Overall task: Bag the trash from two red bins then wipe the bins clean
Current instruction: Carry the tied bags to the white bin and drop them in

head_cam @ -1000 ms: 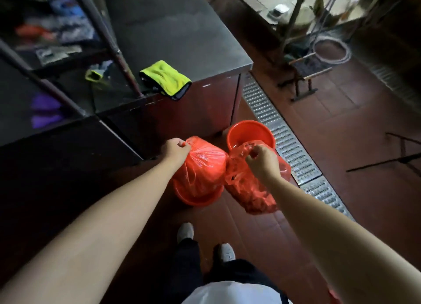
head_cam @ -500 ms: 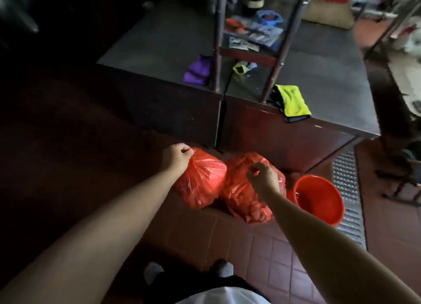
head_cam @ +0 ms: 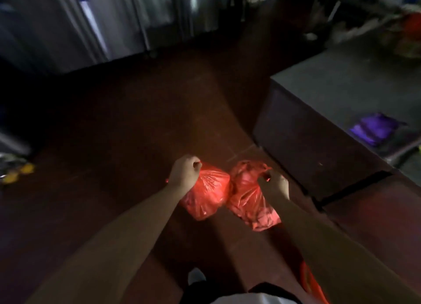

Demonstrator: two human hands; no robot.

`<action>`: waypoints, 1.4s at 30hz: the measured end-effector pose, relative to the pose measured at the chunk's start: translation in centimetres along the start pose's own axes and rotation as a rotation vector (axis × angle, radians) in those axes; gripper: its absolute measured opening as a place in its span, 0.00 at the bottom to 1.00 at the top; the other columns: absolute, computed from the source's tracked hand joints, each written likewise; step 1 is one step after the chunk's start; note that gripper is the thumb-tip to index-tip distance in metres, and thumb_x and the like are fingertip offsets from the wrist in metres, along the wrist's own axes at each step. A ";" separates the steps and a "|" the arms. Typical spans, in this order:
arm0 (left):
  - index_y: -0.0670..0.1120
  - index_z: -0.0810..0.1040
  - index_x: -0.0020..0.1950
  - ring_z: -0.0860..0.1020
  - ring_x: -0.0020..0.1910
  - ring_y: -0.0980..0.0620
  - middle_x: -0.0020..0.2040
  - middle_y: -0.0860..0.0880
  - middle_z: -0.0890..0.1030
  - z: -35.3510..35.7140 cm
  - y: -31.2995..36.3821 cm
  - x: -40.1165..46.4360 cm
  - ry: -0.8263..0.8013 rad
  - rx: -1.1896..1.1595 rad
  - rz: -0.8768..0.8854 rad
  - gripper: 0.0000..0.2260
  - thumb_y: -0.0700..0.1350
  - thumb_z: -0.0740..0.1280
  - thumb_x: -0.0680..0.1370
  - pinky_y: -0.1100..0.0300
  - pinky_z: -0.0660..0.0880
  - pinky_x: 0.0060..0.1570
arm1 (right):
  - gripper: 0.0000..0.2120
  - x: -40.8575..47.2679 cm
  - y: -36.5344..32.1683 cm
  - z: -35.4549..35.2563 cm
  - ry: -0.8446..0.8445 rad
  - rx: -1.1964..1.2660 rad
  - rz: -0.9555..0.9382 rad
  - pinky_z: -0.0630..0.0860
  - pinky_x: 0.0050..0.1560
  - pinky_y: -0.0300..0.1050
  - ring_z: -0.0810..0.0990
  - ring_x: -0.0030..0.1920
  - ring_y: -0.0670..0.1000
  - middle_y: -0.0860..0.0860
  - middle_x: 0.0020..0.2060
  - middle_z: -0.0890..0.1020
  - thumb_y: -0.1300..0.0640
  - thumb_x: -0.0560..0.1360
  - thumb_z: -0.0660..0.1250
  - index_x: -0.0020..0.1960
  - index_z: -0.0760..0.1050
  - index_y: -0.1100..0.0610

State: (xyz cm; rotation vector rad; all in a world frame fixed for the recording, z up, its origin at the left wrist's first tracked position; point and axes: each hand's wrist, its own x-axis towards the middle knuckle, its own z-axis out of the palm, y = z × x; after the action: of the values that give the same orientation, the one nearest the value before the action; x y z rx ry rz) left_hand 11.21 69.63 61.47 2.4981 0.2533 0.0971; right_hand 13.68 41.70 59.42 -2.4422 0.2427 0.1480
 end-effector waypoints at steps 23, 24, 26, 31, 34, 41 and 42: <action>0.49 0.78 0.49 0.77 0.52 0.45 0.48 0.49 0.80 -34.2 -38.5 -10.8 0.578 0.646 -0.952 0.07 0.49 0.63 0.77 0.49 0.69 0.50 | 0.14 -4.5 -56.3 38.9 -0.687 -0.307 -1.419 0.71 0.60 0.54 0.77 0.56 0.61 0.57 0.55 0.81 0.53 0.77 0.68 0.60 0.79 0.59; 0.49 0.79 0.48 0.77 0.52 0.45 0.48 0.49 0.79 -35.2 -39.5 -11.9 0.592 0.629 -0.996 0.06 0.48 0.64 0.77 0.49 0.69 0.50 | 0.13 -5.9 -58.0 40.3 -0.697 -0.312 -1.442 0.71 0.59 0.54 0.77 0.55 0.61 0.57 0.54 0.81 0.53 0.76 0.68 0.58 0.79 0.59; 0.49 0.79 0.47 0.77 0.52 0.45 0.46 0.50 0.80 -36.7 -41.7 -14.6 0.612 0.623 -1.077 0.05 0.48 0.65 0.76 0.50 0.69 0.50 | 0.11 -9.1 -61.0 43.3 -0.717 -0.287 -1.454 0.72 0.57 0.54 0.78 0.53 0.62 0.58 0.50 0.82 0.54 0.74 0.69 0.54 0.80 0.59; 0.48 0.80 0.45 0.78 0.51 0.44 0.45 0.49 0.80 -40.8 -48.9 -21.7 0.654 0.602 -1.230 0.06 0.48 0.65 0.76 0.50 0.69 0.52 | 0.07 -18.2 -67.7 51.4 -0.738 -0.237 -1.519 0.75 0.50 0.55 0.79 0.47 0.64 0.60 0.42 0.82 0.56 0.71 0.71 0.45 0.80 0.60; 0.48 0.80 0.44 0.78 0.51 0.45 0.46 0.50 0.80 -42.6 -52.4 -26.2 0.627 0.576 -1.271 0.06 0.49 0.66 0.76 0.50 0.69 0.52 | 0.07 -24.1 -70.4 54.7 -0.726 -0.326 -1.634 0.75 0.48 0.53 0.79 0.47 0.63 0.57 0.42 0.82 0.55 0.70 0.71 0.45 0.81 0.59; 0.49 0.79 0.48 0.76 0.53 0.46 0.49 0.50 0.80 -48.7 -59.9 -34.6 0.648 0.540 -1.404 0.07 0.49 0.64 0.77 0.50 0.69 0.53 | 0.07 -37.4 -78.7 61.6 -0.746 -0.303 -1.754 0.76 0.44 0.49 0.81 0.45 0.61 0.56 0.39 0.83 0.54 0.72 0.68 0.41 0.80 0.58; 0.48 0.79 0.49 0.76 0.53 0.46 0.49 0.50 0.80 -49.2 -60.7 -35.6 0.647 0.540 -1.422 0.07 0.49 0.64 0.77 0.50 0.69 0.53 | 0.08 -38.9 -79.4 62.5 -0.759 -0.311 -1.777 0.76 0.44 0.49 0.81 0.44 0.60 0.56 0.39 0.83 0.53 0.72 0.68 0.41 0.80 0.58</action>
State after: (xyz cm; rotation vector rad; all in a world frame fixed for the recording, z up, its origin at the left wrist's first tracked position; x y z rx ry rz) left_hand -39.57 138.78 64.89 2.0500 2.4252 0.2499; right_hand -10.24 147.03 66.85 -1.7907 -2.2250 0.2682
